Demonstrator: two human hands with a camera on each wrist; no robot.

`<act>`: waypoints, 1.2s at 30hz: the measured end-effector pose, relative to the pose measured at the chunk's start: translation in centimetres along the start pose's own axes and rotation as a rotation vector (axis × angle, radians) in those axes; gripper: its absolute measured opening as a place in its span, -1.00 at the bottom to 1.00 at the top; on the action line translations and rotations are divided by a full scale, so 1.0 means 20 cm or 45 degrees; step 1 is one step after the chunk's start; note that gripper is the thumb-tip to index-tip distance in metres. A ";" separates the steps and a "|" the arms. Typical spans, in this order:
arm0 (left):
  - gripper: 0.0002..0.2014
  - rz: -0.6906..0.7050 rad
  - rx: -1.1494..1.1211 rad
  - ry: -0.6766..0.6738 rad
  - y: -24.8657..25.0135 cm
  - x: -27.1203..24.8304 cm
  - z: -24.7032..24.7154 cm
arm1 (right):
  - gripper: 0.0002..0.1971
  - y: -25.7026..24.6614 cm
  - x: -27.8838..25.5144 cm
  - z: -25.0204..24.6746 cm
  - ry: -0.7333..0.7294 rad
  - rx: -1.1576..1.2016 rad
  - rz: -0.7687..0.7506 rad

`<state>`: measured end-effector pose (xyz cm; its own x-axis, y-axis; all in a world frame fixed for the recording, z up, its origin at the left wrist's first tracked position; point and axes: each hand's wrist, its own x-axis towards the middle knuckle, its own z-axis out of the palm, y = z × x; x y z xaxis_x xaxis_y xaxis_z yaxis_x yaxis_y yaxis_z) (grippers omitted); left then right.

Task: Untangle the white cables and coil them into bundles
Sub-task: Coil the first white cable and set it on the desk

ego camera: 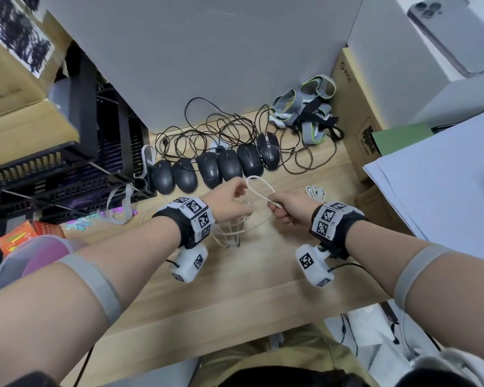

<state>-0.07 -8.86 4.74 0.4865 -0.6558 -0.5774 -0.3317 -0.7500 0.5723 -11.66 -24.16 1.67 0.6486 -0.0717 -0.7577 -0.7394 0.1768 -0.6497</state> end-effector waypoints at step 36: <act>-0.68 -0.157 -0.795 0.171 0.06 0.15 0.03 | -0.81 -0.08 0.02 0.05 0.153 0.194 -0.265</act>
<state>0.47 -11.74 3.32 0.6013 -0.5213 -0.6055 0.2452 -0.6009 0.7608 -10.04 -23.54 2.38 0.7507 -0.2364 -0.6169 -0.5509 0.2912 -0.7821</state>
